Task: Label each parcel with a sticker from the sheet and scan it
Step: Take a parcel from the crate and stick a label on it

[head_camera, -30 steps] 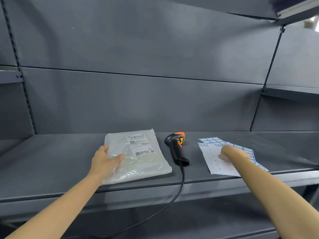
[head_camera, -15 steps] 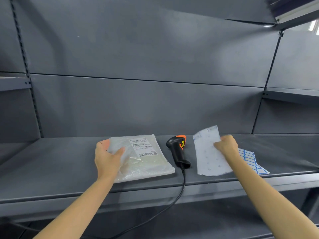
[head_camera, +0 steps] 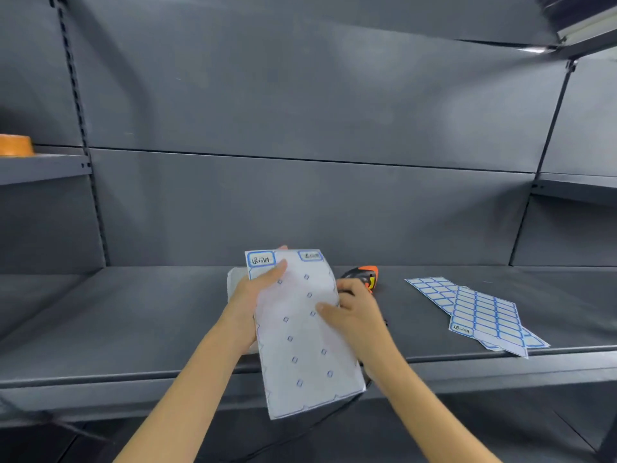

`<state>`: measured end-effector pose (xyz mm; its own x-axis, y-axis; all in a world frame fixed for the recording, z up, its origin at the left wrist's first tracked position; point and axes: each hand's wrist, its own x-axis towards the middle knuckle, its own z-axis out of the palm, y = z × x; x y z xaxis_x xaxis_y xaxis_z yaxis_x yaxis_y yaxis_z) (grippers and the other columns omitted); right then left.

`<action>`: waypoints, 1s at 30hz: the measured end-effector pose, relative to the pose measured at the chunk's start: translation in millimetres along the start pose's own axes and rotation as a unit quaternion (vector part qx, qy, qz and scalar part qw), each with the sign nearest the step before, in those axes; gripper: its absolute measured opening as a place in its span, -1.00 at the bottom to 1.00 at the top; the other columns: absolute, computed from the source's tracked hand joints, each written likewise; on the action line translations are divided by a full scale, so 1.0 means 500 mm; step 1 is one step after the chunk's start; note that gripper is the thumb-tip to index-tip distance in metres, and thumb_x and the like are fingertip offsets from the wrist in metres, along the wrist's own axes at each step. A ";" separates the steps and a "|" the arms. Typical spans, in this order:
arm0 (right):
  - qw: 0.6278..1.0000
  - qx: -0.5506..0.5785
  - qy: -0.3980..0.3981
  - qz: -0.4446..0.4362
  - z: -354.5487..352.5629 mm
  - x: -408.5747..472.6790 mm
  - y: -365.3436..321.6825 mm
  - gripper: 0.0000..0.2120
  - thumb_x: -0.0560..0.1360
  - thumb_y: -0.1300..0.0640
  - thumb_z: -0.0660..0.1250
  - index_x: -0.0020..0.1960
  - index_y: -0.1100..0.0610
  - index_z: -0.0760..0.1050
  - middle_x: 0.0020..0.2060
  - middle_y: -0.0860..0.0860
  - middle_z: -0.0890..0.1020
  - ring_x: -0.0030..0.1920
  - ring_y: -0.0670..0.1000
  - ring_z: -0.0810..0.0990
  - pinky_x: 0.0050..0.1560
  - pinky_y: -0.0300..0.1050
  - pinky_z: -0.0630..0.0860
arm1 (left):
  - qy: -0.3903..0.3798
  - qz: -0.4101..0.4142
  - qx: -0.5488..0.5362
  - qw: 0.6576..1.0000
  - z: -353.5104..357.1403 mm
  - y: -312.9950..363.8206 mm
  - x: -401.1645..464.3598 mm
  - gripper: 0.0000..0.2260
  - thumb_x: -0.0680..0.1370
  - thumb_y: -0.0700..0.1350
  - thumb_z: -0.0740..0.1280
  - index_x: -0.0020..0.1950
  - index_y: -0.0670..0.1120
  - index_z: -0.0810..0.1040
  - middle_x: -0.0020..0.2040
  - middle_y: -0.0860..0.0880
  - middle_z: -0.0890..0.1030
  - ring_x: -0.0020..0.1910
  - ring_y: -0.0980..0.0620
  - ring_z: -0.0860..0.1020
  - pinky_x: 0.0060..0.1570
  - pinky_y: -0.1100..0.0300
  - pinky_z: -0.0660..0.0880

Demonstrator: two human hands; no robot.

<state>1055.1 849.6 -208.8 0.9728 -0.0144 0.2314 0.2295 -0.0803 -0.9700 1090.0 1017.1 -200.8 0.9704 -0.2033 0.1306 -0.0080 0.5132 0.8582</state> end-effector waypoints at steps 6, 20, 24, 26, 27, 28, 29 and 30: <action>0.973 -0.194 0.067 -0.102 0.022 0.039 0.022 -0.64 0.50 0.17 0.37 0.26 0.00 0.42 0.12 -0.18 0.50 0.14 -0.13 0.46 0.18 -0.20 0.41 | 0.099 0.017 0.107 0.989 -0.034 -0.008 -0.006 -0.89 0.55 -0.17 0.34 0.04 -0.07 0.63 -0.08 -0.07 0.71 -0.15 -0.04 0.68 -0.32 0.16 0.58; 0.981 -0.162 0.013 -0.109 0.049 0.111 0.009 -0.88 0.45 0.02 0.44 -0.02 -0.09 0.57 -0.14 -0.27 0.66 -0.10 -0.36 0.57 -0.17 -0.53 0.40 | 0.080 0.031 0.153 0.984 -0.047 -0.010 0.001 -0.88 0.57 -0.16 0.32 0.05 -0.03 0.64 -0.03 -0.06 0.70 -0.04 -0.04 0.67 -0.06 0.08 0.57; 0.988 -0.122 0.003 -0.091 0.035 0.112 0.008 -0.96 0.46 0.04 0.42 -0.13 -0.03 0.65 -0.20 -0.19 0.69 -0.10 -0.23 0.62 -0.11 -0.40 0.48 | 0.082 0.029 0.197 0.976 -0.060 -0.012 -0.005 -0.88 0.56 -0.11 0.34 0.05 -0.02 0.64 -0.04 -0.05 0.70 -0.06 -0.02 0.66 -0.07 0.10 0.57; 0.994 -0.086 0.000 -0.069 0.034 0.112 0.011 -0.93 0.48 0.10 0.40 -0.15 0.02 0.66 -0.20 -0.12 0.70 -0.07 -0.12 0.63 -0.01 -0.24 0.52 | 0.089 0.026 0.204 0.975 -0.065 -0.013 -0.010 -0.89 0.56 -0.11 0.34 0.05 -0.02 0.63 -0.05 -0.03 0.70 -0.08 0.00 0.66 -0.13 0.16 0.58; 0.997 -0.056 0.001 -0.050 0.033 0.112 0.015 -0.92 0.48 0.13 0.39 -0.15 0.05 0.66 -0.21 -0.08 0.70 -0.10 -0.09 0.64 -0.03 -0.21 0.54 | 0.094 0.024 0.205 0.974 -0.068 -0.013 -0.012 -0.88 0.57 -0.11 0.34 0.06 -0.03 0.63 -0.05 -0.03 0.70 -0.08 0.00 0.66 -0.13 0.15 0.58; 1.000 -0.009 0.003 -0.023 0.032 0.113 0.019 -0.92 0.49 0.14 0.39 -0.15 0.09 0.66 -0.22 -0.04 0.69 -0.15 -0.06 0.64 -0.08 -0.22 0.54 | 0.099 0.020 0.203 0.974 -0.071 -0.014 -0.014 -0.88 0.57 -0.12 0.33 0.06 -0.04 0.63 -0.04 -0.04 0.70 -0.07 -0.02 0.66 -0.10 0.13 0.58; 0.998 0.054 0.004 0.013 0.030 0.114 0.022 -0.92 0.50 0.16 0.39 -0.13 0.13 0.65 -0.23 0.00 0.69 -0.17 -0.04 0.64 -0.12 -0.24 0.55 | 0.104 0.015 0.199 0.974 -0.075 -0.013 -0.017 -0.88 0.57 -0.13 0.33 0.07 -0.06 0.63 -0.03 -0.05 0.70 -0.07 -0.03 0.66 -0.09 0.11 0.58; 0.990 0.127 0.008 0.054 0.027 0.115 0.023 -0.91 0.50 0.17 0.39 -0.10 0.18 0.64 -0.22 0.03 0.68 -0.19 -0.03 0.64 -0.14 -0.25 0.57 | 0.109 0.012 0.194 0.975 -0.080 -0.013 -0.020 -0.87 0.57 -0.14 0.33 0.07 -0.07 0.62 -0.02 -0.06 0.70 -0.07 -0.04 0.66 -0.10 0.11 0.58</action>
<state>1114.1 861.1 -207.8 0.9920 -0.0250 0.1239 0.1263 0.1759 -0.9763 1090.1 1049.1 -227.4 0.9968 0.0080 0.0800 -0.0803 0.1523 0.9851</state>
